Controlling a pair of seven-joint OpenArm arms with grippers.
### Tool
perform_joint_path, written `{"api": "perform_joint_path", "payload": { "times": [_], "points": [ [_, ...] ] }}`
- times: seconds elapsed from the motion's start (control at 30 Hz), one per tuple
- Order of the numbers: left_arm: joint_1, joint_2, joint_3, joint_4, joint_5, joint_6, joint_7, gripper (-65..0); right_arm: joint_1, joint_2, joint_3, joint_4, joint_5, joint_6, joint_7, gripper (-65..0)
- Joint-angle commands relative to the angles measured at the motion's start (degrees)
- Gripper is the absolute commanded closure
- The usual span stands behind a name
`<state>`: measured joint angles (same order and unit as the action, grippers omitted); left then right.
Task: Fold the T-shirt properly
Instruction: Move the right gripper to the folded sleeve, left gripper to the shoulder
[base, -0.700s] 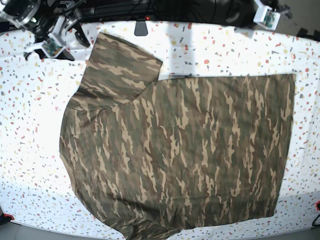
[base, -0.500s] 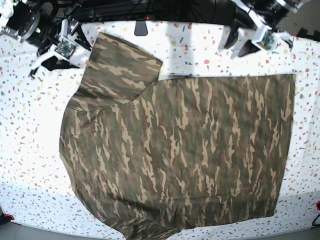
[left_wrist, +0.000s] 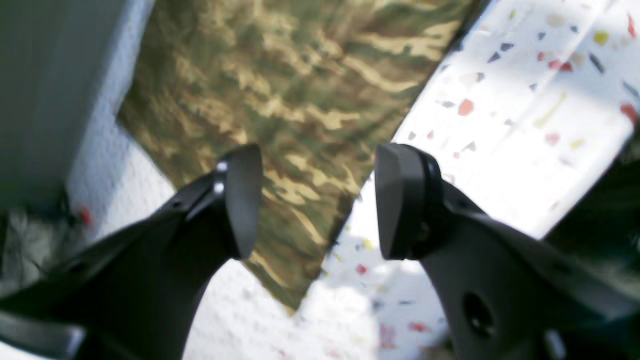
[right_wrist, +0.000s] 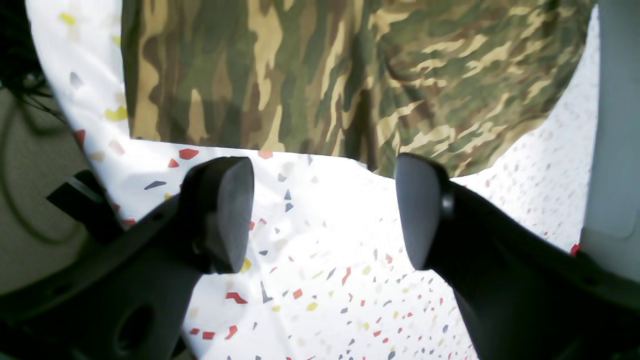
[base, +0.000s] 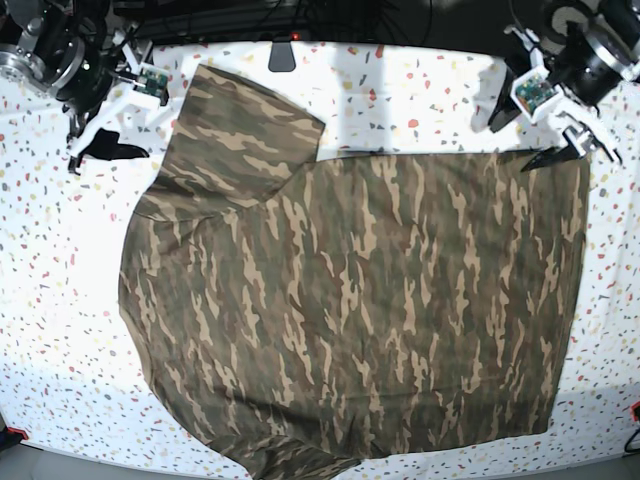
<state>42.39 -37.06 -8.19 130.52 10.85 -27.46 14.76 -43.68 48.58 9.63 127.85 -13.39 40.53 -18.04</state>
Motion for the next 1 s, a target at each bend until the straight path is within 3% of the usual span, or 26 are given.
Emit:
{"api": "perform_joint_path", "payload": {
  "times": [0.0, 0.2, 0.4, 0.63, 0.77, 0.97],
  "points": [
    [0.28, -2.29, -0.35, -1.29, 1.60, 0.63, -2.25, -34.6, -0.02, 0.35, 0.46, 1.33, 0.09, -0.53, 0.66, -43.7],
    [-2.16, -9.81, -0.35, -16.79, 10.40, 1.33, -9.64, -34.5, 0.02, -6.38, 0.46, 1.42, 0.11, -0.53, 1.18, -43.7],
    [-8.41, -12.35, -0.33, -28.24, 11.65, 1.49, -14.19, -34.3, 0.20, -12.04, 0.46, 1.42, 0.11, -0.53, 3.85, -43.7],
    [-11.23, -12.33, 5.14, -31.91, 11.85, 1.60, -15.47, -34.3, 1.66, -12.83, 0.46, 1.42, 0.52, -0.53, 4.76, -43.7],
    [-14.34, -12.33, 12.02, -34.34, 20.31, 6.86, -15.87, -34.3, 2.58, -12.85, 0.46, 1.42, 0.59, -0.53, 4.76, -43.7],
    [-19.30, -12.33, 18.93, -40.26, 25.59, 9.77, -15.63, -34.3, 2.71, -12.85, 0.46, 1.42, 0.55, -0.53, 4.74, -43.7]
  ]
}}
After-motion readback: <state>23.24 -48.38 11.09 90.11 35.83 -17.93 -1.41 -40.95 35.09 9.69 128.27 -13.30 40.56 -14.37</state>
